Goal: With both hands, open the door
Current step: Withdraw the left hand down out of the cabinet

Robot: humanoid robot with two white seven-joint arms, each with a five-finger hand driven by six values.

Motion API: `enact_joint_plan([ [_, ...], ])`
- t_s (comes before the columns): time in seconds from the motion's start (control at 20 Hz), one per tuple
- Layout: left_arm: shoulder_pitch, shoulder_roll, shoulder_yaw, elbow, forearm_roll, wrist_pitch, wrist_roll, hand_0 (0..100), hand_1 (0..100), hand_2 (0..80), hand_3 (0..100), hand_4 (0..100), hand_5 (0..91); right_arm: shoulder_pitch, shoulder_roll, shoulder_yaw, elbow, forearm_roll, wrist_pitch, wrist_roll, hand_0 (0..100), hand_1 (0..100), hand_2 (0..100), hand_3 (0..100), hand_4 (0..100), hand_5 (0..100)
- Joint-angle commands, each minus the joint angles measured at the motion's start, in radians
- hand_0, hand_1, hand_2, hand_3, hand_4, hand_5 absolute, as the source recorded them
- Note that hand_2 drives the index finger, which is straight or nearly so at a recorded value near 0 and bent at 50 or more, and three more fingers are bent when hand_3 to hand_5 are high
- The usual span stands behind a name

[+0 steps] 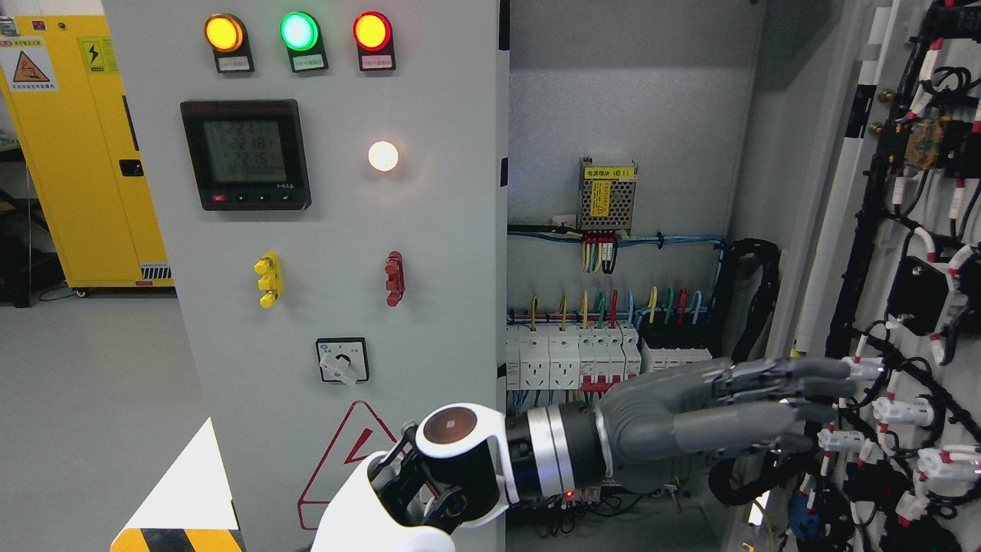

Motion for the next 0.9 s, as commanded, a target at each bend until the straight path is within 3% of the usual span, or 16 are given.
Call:
enact_joint_plan([
  [0.0,0.351,0.182,0.060,-0.183,-0.150,-0.048,0.003,12,56,0.0,0,0,0.0,-0.025,0.014,-0.002,0.000,0.009,0.000,0.000,0,50,4,0,0,0],
  [0.15,0.541,0.251,0.076,-0.177,-0.196,-0.132,0.004,12,56,0.0,0,0,0.0,-0.023,0.014,-0.002,0.000,0.009,0.001,0.000,0,50,4,0,0,0],
  [0.3,0.708,0.274,0.082,-0.093,-0.349,-0.247,0.004,12,56,0.0,0,0,0.0,-0.023,0.014,-0.002,0.000,0.009,0.000,0.000,0,50,4,0,0,0],
  [0.45,0.816,0.263,0.085,0.098,-0.400,-0.327,0.003,12,56,0.0,0,0,0.0,-0.023,0.014,-0.002,0.000,0.009,0.000,0.000,0,50,4,0,0,0],
  [0.65,0.842,0.243,0.083,0.446,-0.400,-0.412,0.003,12,56,0.0,0,0,0.0,-0.023,0.012,-0.002,0.000,0.009,0.000,0.000,0,50,4,0,0,0],
  [0.85,0.821,0.178,0.106,0.915,-0.392,-0.638,0.001,12,56,0.0,0,0,0.0,-0.023,0.012,-0.002,0.000,0.009,0.000,0.000,0,50,4,0,0,0],
])
